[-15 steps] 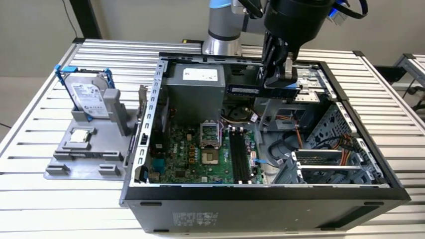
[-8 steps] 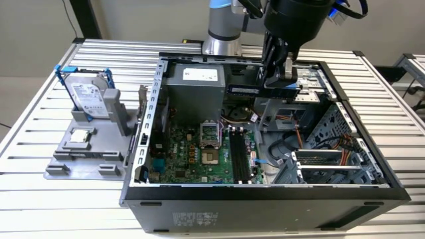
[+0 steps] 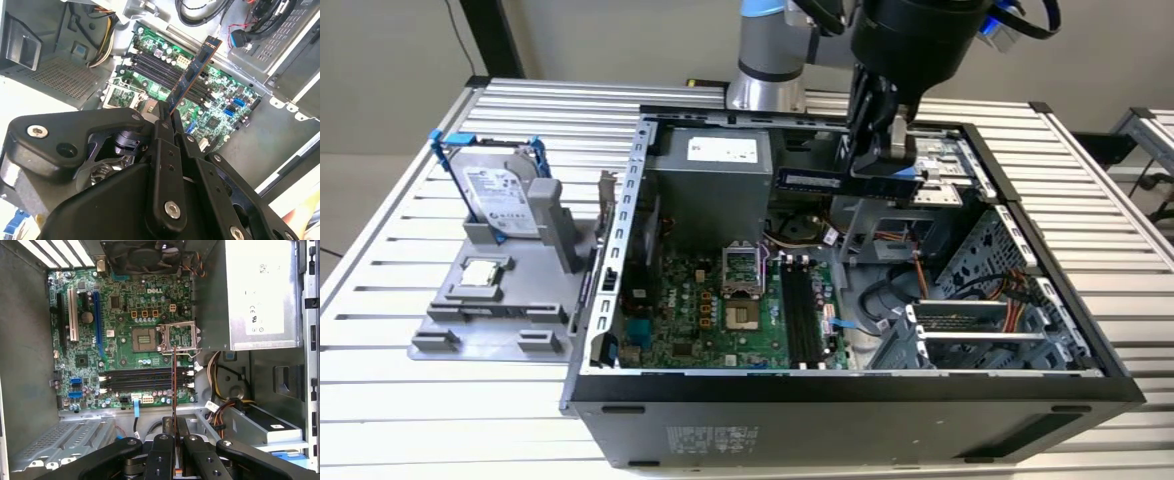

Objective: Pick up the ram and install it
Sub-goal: 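Insert the ram into the slot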

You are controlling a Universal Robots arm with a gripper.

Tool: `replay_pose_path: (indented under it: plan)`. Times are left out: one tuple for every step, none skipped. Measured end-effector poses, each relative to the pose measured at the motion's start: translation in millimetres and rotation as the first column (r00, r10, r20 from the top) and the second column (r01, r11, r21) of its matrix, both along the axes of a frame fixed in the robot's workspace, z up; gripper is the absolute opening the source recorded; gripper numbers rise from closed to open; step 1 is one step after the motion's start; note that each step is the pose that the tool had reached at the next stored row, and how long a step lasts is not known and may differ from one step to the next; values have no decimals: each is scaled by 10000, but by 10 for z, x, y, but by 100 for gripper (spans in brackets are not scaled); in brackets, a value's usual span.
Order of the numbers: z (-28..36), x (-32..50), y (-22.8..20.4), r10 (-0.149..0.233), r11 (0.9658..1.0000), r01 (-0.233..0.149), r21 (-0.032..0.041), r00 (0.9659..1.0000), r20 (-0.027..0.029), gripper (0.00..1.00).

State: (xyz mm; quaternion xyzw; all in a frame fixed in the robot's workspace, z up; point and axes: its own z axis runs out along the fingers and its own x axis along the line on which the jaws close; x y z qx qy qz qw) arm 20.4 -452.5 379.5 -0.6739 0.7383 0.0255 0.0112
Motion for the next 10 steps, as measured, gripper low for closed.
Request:
replay_pose_path:
  plan:
    - [0, 0, -1, -39, 10000, 39, 0, 10000, 0, 0]
    - [0, 0, -3, -79, 10000, 79, 1, 10000, 0, 0]
    - [0, -1, -5, -118, 9999, 118, 0, 9999, 0, 0]
    - [0, -1, -9, -154, 9999, 154, 1, 9999, 0, 0]
    - [0, -1, -13, -186, 9998, 186, 1, 9998, 0, 0]
    - [0, 0, -19, -213, 9998, 213, 1, 9998, 0, 0]
    - [-1, 0, -27, -241, 9997, 241, 2, 9997, 0, 0]
    - [-1, 0, -34, -268, 9996, 268, 1, 9996, 1, 0]
    - [0, 0, -40, -299, 9996, 299, 1, 9996, 0, 0]
    - [0, 0, -48, -335, 9994, 335, 1, 9994, 0, 0]
